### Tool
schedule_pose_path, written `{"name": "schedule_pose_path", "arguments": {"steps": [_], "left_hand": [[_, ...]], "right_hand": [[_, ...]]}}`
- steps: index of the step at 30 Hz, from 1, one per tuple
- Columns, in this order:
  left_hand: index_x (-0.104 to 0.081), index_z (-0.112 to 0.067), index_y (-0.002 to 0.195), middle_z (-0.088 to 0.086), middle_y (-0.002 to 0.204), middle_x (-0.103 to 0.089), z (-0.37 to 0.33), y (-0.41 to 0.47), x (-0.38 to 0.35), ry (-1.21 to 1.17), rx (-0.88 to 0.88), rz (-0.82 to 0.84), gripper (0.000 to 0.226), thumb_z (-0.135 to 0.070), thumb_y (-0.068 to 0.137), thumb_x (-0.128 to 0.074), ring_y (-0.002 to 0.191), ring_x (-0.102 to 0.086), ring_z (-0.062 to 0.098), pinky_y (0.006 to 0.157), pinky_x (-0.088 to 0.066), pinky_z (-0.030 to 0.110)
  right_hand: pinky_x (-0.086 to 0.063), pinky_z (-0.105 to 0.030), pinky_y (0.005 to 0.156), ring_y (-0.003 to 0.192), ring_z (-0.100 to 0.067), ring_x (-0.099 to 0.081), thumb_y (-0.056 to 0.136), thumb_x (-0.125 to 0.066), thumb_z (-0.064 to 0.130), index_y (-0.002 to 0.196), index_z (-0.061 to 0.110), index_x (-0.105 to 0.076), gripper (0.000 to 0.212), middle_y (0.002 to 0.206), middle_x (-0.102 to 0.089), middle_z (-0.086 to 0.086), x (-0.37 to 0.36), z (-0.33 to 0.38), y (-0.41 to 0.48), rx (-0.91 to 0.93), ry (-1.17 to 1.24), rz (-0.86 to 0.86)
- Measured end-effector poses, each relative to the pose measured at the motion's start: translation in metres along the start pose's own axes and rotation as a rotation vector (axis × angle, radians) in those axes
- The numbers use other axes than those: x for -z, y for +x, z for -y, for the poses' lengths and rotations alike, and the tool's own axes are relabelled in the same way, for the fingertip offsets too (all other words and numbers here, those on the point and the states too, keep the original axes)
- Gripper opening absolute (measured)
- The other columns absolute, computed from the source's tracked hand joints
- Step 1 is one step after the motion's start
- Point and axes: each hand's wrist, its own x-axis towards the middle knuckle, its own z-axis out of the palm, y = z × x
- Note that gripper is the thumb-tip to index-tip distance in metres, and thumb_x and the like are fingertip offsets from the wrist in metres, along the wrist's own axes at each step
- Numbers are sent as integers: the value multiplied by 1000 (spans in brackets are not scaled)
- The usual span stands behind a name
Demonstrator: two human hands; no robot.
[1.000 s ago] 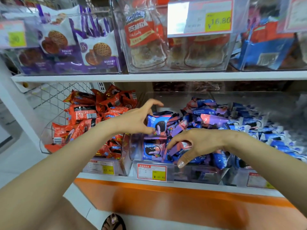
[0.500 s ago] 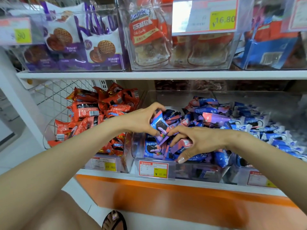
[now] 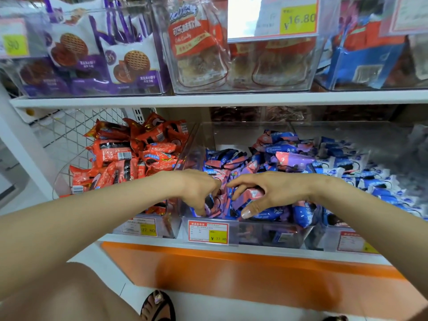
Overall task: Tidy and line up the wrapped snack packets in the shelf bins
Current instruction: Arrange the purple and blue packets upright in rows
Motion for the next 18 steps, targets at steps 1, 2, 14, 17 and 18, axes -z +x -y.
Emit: {"name": "schedule_pose_path", "arguments": {"steps": [1, 2, 14, 17, 18], "left_hand": [[-46, -15, 123, 0, 90, -46, 1, 0, 0, 13, -4, -2, 53, -33, 80, -70, 88, -45, 19, 64, -32, 30], [-48, -17, 121, -1, 89, -46, 4, 0, 0, 40, -9, -28, 53, -38, 78, -71, 92, -45, 19, 67, -31, 30], [-56, -10, 117, 5, 121, -51, 3, 12, -9, 61, -12, -203, 51, -35, 76, -74, 103, -53, 25, 70, -34, 30], [-57, -6, 119, 9, 123, -46, -1, 15, -9, 57, -25, -90, 47, -29, 80, -71, 103, -50, 25, 70, -34, 29], [-58, -5, 116, 9, 123, -45, -1, 16, -10, 57, -29, -58, 43, -27, 81, -69, 100, -49, 25, 69, -34, 30]], "right_hand": [[-31, -23, 104, 122, -2, -44, 80, -68, 44, 141, 35, -32, 71, 127, -54, 22, 0, 0, 0, 0, 1, -1], [-31, -21, 102, 122, -1, -44, 80, -67, 44, 142, 35, -32, 71, 127, -54, 22, 0, -1, 0, 1, 2, -1], [-28, -20, 102, 124, -2, -42, 82, -66, 45, 141, 36, -30, 70, 130, -52, 23, 1, -1, 1, 2, -35, 18], [-29, -20, 102, 123, -2, -44, 82, -66, 45, 140, 37, -31, 68, 128, -53, 23, 1, -1, 1, 6, -28, 15], [-29, -20, 102, 124, -2, -43, 82, -66, 45, 140, 37, -32, 68, 128, -53, 24, 1, -1, 1, 7, -25, 16]]}}
